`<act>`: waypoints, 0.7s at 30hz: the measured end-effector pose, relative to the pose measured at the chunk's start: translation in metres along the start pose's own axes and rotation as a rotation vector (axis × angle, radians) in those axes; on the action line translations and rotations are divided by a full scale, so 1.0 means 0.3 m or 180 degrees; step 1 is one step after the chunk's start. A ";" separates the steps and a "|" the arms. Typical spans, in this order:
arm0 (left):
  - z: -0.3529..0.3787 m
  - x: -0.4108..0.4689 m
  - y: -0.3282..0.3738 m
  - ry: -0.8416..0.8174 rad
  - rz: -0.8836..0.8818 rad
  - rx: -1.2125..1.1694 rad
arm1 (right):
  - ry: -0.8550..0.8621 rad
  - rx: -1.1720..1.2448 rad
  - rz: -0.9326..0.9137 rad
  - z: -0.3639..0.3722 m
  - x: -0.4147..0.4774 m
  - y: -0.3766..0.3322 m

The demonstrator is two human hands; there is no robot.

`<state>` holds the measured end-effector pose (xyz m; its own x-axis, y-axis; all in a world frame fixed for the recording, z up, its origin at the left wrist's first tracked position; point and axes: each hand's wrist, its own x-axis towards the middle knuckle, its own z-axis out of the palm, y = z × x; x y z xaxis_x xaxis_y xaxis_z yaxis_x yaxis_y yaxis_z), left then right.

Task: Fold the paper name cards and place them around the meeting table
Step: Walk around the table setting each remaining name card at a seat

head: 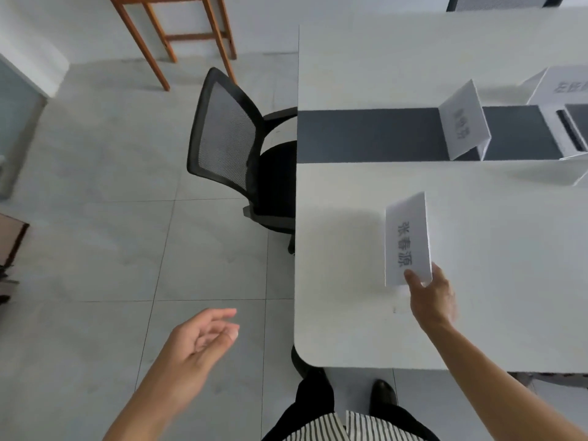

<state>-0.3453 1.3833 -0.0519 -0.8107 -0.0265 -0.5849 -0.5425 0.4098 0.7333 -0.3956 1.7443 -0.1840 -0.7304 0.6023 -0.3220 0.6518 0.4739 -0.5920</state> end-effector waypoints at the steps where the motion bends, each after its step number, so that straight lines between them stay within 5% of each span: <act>1: 0.000 0.019 0.014 -0.0073 0.0050 0.0037 | 0.0045 0.0102 -0.0026 -0.023 -0.003 0.000; 13: 0.182 0.102 0.229 -0.0800 0.0836 0.0420 | 0.0072 0.1682 -0.0345 -0.445 -0.266 0.059; 21: 0.517 -0.075 0.286 -0.1304 0.1314 0.0680 | 0.0208 0.2630 -0.0221 -0.696 -0.577 0.343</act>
<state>-0.3394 1.5606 -0.0295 -0.7708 0.5082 -0.3843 -0.1115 0.4862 0.8667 -0.1596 1.8229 -0.0350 -0.7335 0.6372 -0.2364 0.2274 -0.0977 -0.9689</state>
